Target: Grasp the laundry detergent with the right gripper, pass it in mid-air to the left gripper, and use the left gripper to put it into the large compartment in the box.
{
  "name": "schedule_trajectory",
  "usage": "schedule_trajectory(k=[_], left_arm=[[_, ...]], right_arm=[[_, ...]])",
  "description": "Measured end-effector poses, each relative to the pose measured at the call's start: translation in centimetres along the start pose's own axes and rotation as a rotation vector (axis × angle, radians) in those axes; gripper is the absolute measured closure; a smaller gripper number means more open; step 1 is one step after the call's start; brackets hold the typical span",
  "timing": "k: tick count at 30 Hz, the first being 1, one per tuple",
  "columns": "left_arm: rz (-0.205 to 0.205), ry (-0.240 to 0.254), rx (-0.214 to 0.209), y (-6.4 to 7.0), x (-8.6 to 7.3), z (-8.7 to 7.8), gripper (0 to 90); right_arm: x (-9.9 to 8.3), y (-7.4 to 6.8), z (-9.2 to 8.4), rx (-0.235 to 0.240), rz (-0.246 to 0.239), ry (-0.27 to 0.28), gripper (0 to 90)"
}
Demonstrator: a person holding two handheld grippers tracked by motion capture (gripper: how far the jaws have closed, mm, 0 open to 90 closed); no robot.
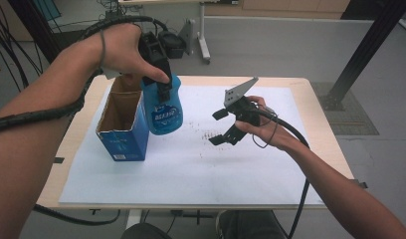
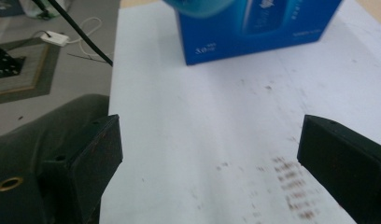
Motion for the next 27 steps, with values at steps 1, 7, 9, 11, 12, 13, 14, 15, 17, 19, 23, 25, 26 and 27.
schedule_trajectory(k=[1,7,9,11,12,13,14,15,17,19,23,25,26,27], left_arm=[[-0.009,0.000,0.001,-0.1,0.0,-0.2,37.3],[-0.090,-0.001,-0.004,-1.4,-0.5,-2.0,37.3],[-0.135,0.018,-0.003,-2.0,-0.7,-2.9,37.3],[-0.177,0.025,-0.002,-2.4,-0.9,-3.5,37.3],[-0.208,0.032,0.002,-2.6,-1.1,-3.8,37.3],[-0.222,0.025,0.007,-2.8,-1.3,-4.3,37.3],[-0.245,0.031,0.013,-3.0,-1.5,-4.6,37.3],[-0.261,0.028,0.017,-3.3,-1.8,-4.9,37.3],[-0.301,0.017,0.021,-3.8,-2.4,-5.5,37.4],[-0.332,0.007,0.032,-4.3,-2.9,-6.0,37.4],[-0.410,0.008,0.030,-5.1,-3.8,-6.7,37.4],[-0.459,0.010,0.024,-5.6,-4.5,-7.1,37.4],[-0.476,0.010,0.021,-5.8,-4.7,-7.2,37.4],[-0.503,0.014,0.020,-6.0,-5.0,-7.3,37.4]], right_arm=[[-0.1,0.2,-0.6,-0.010,0.006,-0.013,6.5],[-0.6,1.0,-3.4,-0.092,0.003,-0.042,6.4],[-0.9,1.2,-4.2,-0.105,0.010,-0.051,6.4],[-1.4,1.4,-4.9,-0.122,0.015,-0.069,6.5],[-1.5,1.5,-5.1,-0.126,0.017,-0.074,6.5],[-1.7,1.6,-5.4,-0.129,0.019,-0.084,6.4],[-1.9,1.6,-5.6,-0.133,0.024,-0.089,6.5],[-2.1,1.6,-5.8,-0.136,0.025,-0.098,6.5],[-2.4,1.6,-6.1,-0.143,0.020,-0.114,6.5],[-2.7,1.6,-6.4,-0.154,0.011,-0.123,6.7],[-2.9,1.7,-6.9,-0.168,0.016,-0.120,6.7],[-3.0,1.7,-7.0,-0.170,0.016,-0.120,6.7],[-3.0,1.7,-7.0,-0.170,0.017,-0.119,6.7],[-3.0,1.7,-7.1,-0.171,0.018,-0.118,6.7]])
Point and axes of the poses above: each handheld gripper's, and its own axes: z roughly forward along the jaws, x roughly out of its top, y roughly to its right, the point moved 6 cm from there along z, roughly forward along the jaws, and after that the axes turned 13 degrees about z, right-handed, at the moved point
